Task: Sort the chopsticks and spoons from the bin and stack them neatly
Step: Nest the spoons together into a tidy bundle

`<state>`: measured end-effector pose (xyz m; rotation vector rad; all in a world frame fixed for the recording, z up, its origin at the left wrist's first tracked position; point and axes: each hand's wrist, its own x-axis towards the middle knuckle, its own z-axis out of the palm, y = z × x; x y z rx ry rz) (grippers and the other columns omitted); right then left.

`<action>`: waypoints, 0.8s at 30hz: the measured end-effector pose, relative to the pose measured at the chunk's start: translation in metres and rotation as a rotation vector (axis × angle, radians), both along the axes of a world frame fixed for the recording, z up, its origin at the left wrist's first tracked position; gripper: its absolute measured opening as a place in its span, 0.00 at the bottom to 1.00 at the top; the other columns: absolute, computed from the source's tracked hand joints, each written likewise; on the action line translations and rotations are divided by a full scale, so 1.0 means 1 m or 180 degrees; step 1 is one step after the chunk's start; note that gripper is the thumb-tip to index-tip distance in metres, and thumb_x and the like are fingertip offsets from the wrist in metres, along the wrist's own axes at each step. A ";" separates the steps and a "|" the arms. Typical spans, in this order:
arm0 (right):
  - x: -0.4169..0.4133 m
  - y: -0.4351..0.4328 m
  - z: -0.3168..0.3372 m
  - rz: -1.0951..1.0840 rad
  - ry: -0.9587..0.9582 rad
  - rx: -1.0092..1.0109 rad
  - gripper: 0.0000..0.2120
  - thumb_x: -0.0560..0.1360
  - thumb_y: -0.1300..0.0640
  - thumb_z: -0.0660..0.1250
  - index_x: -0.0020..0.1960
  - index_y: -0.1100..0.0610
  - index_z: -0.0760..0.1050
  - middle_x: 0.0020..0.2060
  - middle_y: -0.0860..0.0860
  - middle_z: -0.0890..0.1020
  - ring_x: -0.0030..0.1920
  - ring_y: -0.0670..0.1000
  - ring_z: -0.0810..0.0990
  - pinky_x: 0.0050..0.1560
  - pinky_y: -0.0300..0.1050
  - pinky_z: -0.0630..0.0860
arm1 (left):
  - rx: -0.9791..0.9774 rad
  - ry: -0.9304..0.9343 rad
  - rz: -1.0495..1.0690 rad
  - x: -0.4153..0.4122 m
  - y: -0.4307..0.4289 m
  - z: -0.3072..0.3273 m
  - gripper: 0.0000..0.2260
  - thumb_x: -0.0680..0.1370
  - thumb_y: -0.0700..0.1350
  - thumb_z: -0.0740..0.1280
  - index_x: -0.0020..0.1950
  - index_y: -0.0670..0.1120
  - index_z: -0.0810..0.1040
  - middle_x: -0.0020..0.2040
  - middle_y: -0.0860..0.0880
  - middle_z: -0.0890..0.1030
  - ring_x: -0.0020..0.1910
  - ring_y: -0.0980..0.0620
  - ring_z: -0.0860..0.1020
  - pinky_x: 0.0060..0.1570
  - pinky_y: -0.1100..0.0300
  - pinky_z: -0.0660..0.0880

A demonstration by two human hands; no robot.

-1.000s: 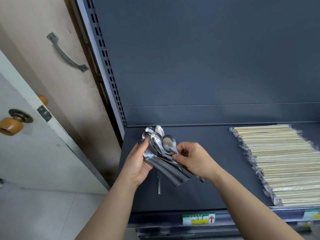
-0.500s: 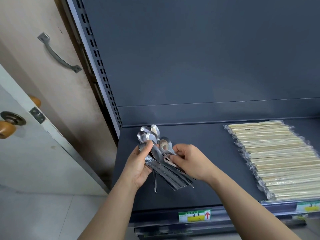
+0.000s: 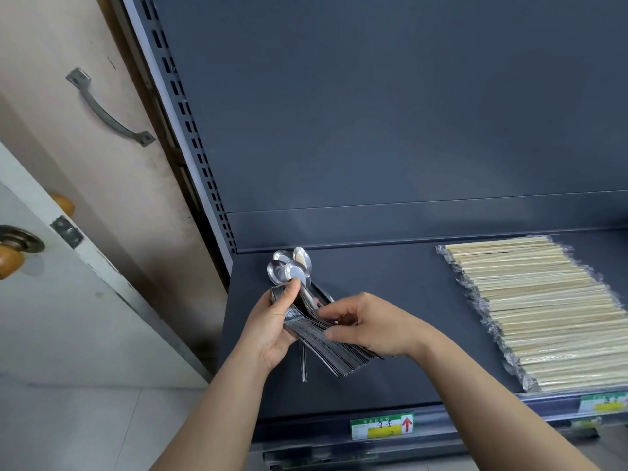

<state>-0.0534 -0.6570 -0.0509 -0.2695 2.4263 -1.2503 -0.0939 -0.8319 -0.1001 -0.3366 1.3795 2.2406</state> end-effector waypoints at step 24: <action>-0.036 -0.055 -0.051 -0.1113 0.0129 0.1842 0.09 0.68 0.50 0.68 0.42 0.56 0.78 0.37 0.50 0.82 0.39 0.54 0.80 0.35 0.41 0.71 | 0.0107 -0.0280 0.0436 0.002 -0.070 -0.003 0.11 0.75 0.41 0.69 0.55 0.42 0.75 0.52 0.39 0.81 0.41 0.43 0.84 0.37 0.52 0.82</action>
